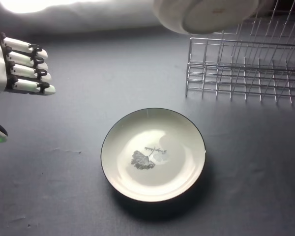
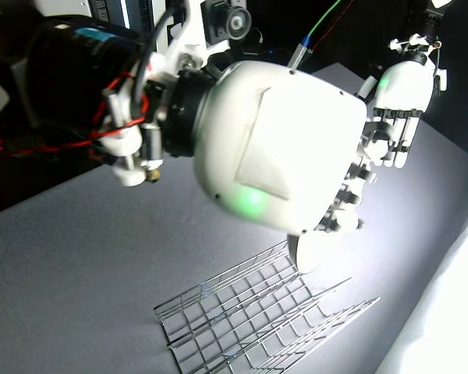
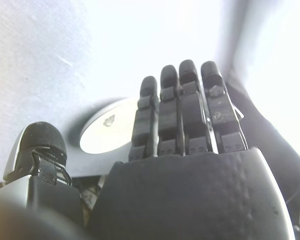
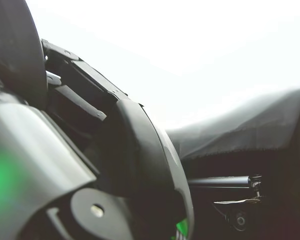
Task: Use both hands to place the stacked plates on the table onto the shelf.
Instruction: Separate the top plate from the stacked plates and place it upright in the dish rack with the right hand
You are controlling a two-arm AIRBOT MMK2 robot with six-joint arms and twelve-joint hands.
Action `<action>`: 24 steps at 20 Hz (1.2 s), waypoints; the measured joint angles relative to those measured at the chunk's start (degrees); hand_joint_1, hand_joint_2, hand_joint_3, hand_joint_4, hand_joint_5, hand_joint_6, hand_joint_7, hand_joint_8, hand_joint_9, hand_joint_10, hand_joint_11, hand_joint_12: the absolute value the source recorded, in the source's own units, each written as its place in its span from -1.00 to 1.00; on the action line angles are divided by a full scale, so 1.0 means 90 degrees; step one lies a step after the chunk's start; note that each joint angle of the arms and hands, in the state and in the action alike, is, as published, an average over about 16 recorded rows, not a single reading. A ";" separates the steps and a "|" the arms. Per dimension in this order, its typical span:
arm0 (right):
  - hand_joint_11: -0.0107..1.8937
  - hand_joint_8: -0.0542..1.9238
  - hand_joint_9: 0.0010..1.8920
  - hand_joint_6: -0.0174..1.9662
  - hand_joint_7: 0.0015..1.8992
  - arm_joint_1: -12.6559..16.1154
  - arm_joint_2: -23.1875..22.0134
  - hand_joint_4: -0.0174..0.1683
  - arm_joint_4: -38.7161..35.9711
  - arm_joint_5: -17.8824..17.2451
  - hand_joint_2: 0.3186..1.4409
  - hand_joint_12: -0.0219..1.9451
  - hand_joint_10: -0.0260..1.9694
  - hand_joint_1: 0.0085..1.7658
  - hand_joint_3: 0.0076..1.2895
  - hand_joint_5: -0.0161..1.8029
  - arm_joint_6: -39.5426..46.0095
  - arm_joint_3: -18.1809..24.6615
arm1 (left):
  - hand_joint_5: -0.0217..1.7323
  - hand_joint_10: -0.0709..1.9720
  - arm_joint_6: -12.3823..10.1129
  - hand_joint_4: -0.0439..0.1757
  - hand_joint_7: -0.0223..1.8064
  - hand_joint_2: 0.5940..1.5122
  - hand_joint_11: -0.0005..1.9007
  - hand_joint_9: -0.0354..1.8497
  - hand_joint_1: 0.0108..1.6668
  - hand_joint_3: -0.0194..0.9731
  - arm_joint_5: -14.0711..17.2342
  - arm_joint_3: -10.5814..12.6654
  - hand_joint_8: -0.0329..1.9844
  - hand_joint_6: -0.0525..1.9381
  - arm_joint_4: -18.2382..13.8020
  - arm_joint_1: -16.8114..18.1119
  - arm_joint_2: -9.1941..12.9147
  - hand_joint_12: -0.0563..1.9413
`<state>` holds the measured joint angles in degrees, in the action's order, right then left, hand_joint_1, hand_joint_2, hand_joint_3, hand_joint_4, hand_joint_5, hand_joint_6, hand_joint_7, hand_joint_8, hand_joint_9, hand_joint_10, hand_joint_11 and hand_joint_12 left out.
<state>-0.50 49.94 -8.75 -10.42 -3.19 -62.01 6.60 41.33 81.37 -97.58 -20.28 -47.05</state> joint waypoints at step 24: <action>-0.20 -0.07 0.02 0.00 0.06 -0.1440 -0.0347 -0.89 -0.0007 -0.0962 0.30 0.43 0.22 0.54 -0.99 -0.01 -0.0223 -0.0796 | -0.69 -0.91 -0.0476 -0.61 -0.63 0.23 -0.82 -0.63 -0.99 -0.97 0.0248 -0.0119 -0.95 -0.95 0.0022 -0.0002 -0.0076 -0.76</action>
<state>-13.46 46.82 -8.81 -19.08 -5.19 -69.17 2.32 43.56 80.30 -97.38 -20.29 -47.73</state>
